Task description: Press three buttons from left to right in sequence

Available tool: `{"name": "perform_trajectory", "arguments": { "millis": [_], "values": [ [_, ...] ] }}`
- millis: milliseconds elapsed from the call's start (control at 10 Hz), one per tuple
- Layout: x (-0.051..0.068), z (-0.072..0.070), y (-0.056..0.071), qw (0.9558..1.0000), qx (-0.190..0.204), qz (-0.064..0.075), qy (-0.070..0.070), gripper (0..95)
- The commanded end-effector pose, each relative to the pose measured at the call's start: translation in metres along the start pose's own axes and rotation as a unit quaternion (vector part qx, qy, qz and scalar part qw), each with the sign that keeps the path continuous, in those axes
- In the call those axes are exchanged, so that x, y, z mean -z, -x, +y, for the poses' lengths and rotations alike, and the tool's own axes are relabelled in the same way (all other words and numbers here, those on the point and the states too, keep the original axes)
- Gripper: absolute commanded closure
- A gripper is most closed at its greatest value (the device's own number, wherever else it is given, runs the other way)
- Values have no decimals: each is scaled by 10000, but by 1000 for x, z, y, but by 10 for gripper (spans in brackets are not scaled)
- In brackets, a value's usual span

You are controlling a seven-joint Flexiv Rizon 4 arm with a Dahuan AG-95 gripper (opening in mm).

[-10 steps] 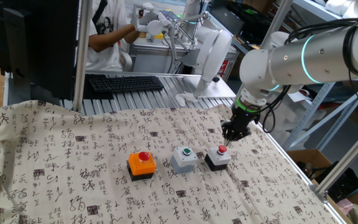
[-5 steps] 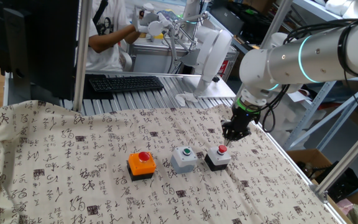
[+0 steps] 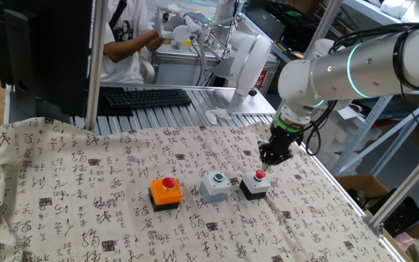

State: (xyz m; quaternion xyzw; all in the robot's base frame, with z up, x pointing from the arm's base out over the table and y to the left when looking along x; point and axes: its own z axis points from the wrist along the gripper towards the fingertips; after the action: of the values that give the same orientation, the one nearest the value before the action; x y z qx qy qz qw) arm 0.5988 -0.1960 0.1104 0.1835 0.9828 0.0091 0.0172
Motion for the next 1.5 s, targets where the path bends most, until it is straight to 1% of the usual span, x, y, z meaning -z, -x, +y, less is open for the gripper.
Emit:
{"name": "perform_trajectory", "arguments": {
  "millis": [100,900,1300,1400,1500],
  "values": [
    [0,0,1,10000,-11,-6,2,950],
    [-7,4,2,10000,-49,16,-2,950],
    [-11,1,2,10000,-78,20,-1,950],
    [-13,0,1,10000,-85,25,30,950],
    [-14,1,1,10000,-88,19,18,950]
  ]
}}
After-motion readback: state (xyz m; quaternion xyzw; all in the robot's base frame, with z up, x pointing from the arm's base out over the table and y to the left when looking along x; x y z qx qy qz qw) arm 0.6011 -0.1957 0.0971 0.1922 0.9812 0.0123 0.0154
